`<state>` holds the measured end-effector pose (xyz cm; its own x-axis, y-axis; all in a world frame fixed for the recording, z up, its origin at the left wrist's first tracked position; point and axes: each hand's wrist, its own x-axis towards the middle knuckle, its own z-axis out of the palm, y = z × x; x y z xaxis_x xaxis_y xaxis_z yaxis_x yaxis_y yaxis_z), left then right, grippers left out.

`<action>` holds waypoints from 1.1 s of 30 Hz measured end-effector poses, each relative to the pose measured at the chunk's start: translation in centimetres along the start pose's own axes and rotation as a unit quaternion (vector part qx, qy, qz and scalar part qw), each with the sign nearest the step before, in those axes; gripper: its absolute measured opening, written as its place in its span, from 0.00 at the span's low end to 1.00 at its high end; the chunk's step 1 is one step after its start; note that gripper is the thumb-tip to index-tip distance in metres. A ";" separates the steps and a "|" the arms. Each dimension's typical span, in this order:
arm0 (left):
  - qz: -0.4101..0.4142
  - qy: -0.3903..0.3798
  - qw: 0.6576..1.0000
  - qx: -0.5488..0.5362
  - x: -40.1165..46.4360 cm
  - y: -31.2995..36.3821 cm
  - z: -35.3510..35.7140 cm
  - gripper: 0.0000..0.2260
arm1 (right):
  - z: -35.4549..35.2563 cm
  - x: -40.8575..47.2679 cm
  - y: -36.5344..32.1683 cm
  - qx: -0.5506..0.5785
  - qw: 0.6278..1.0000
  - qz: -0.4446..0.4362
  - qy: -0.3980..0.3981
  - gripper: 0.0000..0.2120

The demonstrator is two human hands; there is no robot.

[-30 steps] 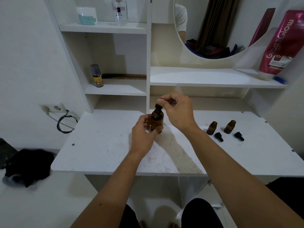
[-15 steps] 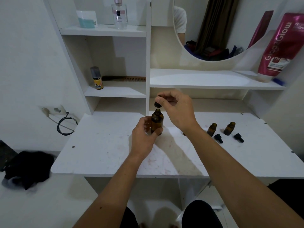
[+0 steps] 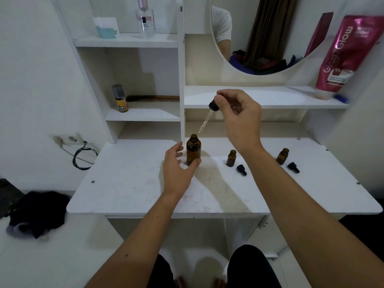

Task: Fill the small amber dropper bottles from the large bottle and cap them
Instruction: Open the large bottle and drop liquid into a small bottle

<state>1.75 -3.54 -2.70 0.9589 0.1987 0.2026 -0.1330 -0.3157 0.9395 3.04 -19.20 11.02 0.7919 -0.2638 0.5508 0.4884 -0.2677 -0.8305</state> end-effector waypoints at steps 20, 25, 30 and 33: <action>0.051 -0.079 0.995 -0.025 -2.9 2.8 6.9 0.19 | -8.6 -2.3 4.3 -0.047 0.998 0.025 0.033 0.09; 0.056 -0.109 0.992 0.037 -1.3 2.5 8.7 0.25 | -8.0 -2.6 5.4 -0.042 0.998 0.031 0.025 0.08; 0.064 -0.113 0.990 0.057 -0.5 2.2 9.3 0.20 | -7.6 -2.6 6.4 -0.044 0.998 0.039 0.010 0.06; 0.081 -0.112 0.989 0.060 -0.3 2.2 9.3 0.13 | -7.4 -2.4 6.6 -0.062 0.997 0.039 0.007 0.03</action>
<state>3.47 -12.93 -3.29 0.9606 -0.0696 0.2692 -0.2720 -0.4367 0.8575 1.64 -27.22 4.83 0.8201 -0.3007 0.4869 0.3759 -0.3586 -0.8545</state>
